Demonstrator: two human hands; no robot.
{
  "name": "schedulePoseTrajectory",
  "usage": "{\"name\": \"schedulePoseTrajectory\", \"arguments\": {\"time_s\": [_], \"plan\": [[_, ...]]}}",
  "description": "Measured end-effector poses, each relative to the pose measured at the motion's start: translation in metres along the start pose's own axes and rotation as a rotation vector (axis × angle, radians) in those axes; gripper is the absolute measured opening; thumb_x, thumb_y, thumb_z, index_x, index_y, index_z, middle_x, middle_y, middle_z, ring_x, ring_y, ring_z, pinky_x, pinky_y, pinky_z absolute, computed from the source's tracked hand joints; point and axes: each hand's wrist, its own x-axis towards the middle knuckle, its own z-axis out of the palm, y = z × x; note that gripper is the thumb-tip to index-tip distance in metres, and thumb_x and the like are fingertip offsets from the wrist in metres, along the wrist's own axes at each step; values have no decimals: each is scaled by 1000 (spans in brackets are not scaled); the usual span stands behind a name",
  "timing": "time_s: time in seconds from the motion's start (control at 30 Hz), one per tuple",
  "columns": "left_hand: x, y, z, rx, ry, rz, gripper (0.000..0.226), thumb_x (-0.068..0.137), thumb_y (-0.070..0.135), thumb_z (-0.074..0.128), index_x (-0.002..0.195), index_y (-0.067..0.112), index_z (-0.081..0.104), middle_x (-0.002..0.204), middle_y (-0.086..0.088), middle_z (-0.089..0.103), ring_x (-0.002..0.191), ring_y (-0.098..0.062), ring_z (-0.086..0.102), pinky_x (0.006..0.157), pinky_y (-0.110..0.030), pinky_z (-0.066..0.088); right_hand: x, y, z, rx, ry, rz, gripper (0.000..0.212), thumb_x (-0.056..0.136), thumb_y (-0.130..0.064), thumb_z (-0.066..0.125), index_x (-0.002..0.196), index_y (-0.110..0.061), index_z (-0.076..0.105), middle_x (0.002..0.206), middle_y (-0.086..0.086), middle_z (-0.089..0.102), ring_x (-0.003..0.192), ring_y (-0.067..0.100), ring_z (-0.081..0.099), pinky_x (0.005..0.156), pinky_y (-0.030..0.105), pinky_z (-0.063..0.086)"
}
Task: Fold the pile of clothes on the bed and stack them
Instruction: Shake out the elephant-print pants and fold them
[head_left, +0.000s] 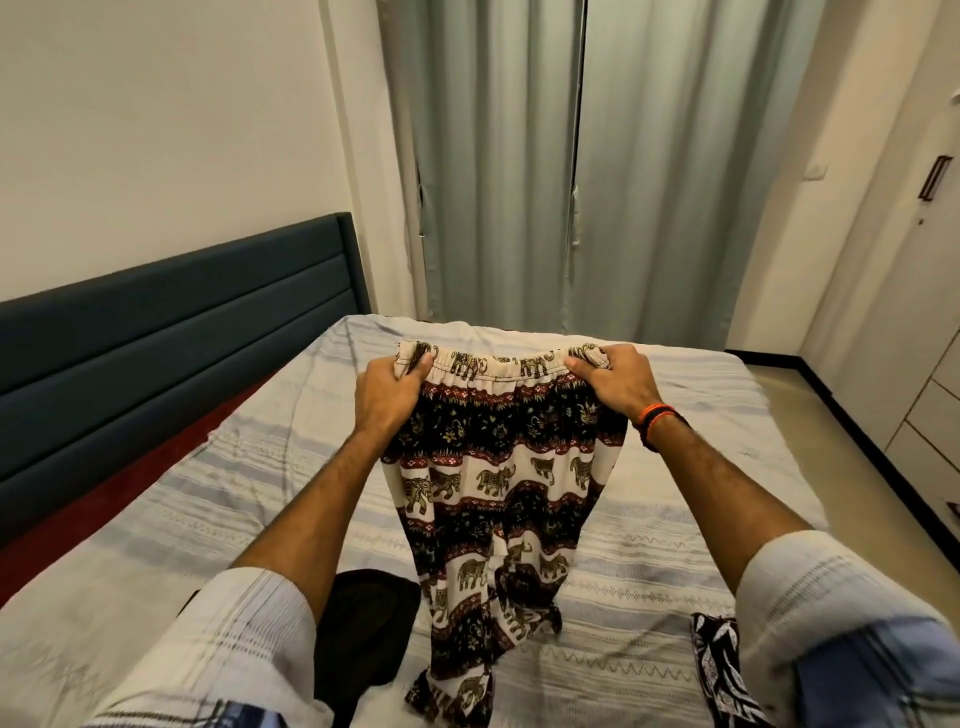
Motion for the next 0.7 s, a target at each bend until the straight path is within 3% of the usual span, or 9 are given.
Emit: {"name": "schedulePoseTrajectory", "arguments": {"time_s": [0.13, 0.27, 0.37, 0.43, 0.5, 0.57, 0.7], "plan": [[-2, 15, -2, -141, -88, -37, 29, 95, 40, 60, 105, 14, 71, 98, 1, 73, 99, -20, 68, 85, -32, 54, -1, -11, -3, 91, -58, -5, 35, 90, -40, 68, 99, -6, 71, 96, 2, 72, 90, 22, 66, 85, 35, 54], [-9, 55, -29, -682, -396, -159, 24, 100, 26, 52, 100, 11, 70, 96, -4, 77, 95, -22, 72, 75, -32, 58, 0, -32, -36, 682, -242, -41, 34, 82, -29, 73, 105, -5, 72, 101, 10, 76, 97, 24, 71, 95, 43, 55], [0, 74, -45, -923, -470, -223, 28, 100, 26, 48, 102, 7, 68, 100, -10, 76, 88, -22, 74, 74, -35, 60, 12, -45, -52, 977, -329, -29, 43, 80, -27, 70, 112, 3, 66, 108, 16, 73, 97, 25, 70, 92, 39, 56], [13, 75, -40, -781, -409, -242, 25, 96, 29, 57, 98, 7, 68, 103, -11, 74, 87, -22, 73, 79, -36, 57, 23, -50, -46, 806, -210, 52, 37, 84, -24, 73, 106, 5, 67, 101, 15, 73, 92, 27, 70, 88, 40, 55], [31, 64, -26, -410, -190, -246, 34, 85, 39, 71, 98, 7, 68, 106, -9, 72, 92, -23, 70, 90, -39, 54, 32, -51, -30, 335, -17, 126, 30, 85, -25, 75, 99, 1, 69, 94, 12, 69, 91, 28, 67, 79, 35, 50], [34, 54, -13, -97, -68, -196, 50, 79, 48, 72, 109, 8, 66, 112, -7, 69, 102, -27, 65, 98, -42, 51, 31, -53, -15, 13, 54, 129, 38, 85, -35, 73, 100, -1, 70, 99, 16, 69, 97, 32, 64, 73, 31, 43], [23, 55, 9, 69, -2, -105, 43, 85, 46, 67, 111, 11, 68, 111, -9, 70, 104, -29, 64, 95, -41, 53, 21, -63, 7, -40, -10, 67, 36, 87, -42, 68, 93, -7, 73, 100, 14, 72, 97, 33, 65, 80, 34, 50]]}}
